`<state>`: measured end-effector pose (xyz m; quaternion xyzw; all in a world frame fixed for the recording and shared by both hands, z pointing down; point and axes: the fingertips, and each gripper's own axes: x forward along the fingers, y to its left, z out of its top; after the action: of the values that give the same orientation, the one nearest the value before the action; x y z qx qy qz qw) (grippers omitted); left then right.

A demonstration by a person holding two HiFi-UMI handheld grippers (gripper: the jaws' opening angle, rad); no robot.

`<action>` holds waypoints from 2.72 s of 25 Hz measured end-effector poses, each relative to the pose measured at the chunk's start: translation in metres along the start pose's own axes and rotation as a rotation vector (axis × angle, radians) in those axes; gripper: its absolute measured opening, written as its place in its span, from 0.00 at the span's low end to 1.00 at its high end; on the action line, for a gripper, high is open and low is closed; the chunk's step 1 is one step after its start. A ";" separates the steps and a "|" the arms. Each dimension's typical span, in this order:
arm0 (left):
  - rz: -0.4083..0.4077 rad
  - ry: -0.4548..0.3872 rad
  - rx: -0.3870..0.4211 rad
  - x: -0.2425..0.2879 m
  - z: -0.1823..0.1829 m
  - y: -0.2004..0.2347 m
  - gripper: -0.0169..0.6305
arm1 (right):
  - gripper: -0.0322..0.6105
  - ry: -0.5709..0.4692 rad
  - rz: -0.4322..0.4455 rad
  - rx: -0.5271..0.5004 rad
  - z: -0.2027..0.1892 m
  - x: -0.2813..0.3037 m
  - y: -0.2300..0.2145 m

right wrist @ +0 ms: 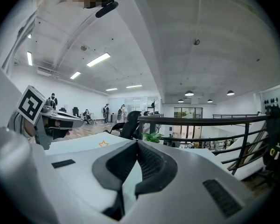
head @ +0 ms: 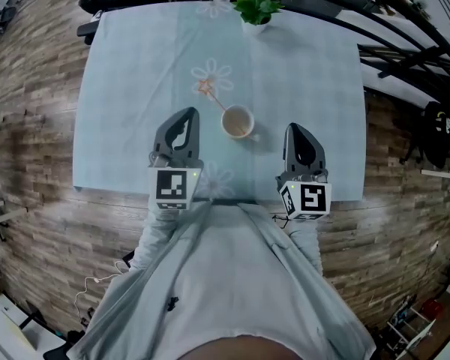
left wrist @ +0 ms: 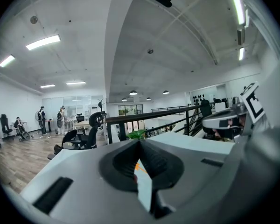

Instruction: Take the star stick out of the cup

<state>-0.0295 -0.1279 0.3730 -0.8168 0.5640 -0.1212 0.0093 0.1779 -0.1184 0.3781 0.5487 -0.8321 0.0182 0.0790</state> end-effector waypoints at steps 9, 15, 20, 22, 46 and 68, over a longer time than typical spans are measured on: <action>-0.005 0.001 0.012 0.015 0.003 0.016 0.05 | 0.07 0.011 -0.008 -0.017 0.003 0.021 -0.004; -0.031 0.001 -0.014 0.018 -0.004 0.014 0.05 | 0.07 0.018 -0.012 -0.023 0.001 0.023 0.003; -0.035 -0.006 -0.067 0.025 -0.008 0.013 0.05 | 0.07 0.026 -0.014 -0.019 -0.001 0.025 0.004; -0.030 -0.001 -0.088 0.026 -0.011 0.013 0.06 | 0.07 0.031 -0.016 -0.017 -0.002 0.024 0.004; -0.169 0.187 -0.455 0.066 -0.097 -0.013 0.36 | 0.07 0.099 -0.027 0.022 -0.029 0.024 0.012; -0.273 0.287 -0.487 0.099 -0.142 -0.041 0.37 | 0.07 0.151 -0.071 0.055 -0.051 0.018 0.012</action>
<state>0.0120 -0.1874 0.5353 -0.8378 0.4571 -0.0967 -0.2825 0.1658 -0.1242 0.4323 0.5767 -0.8031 0.0795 0.1271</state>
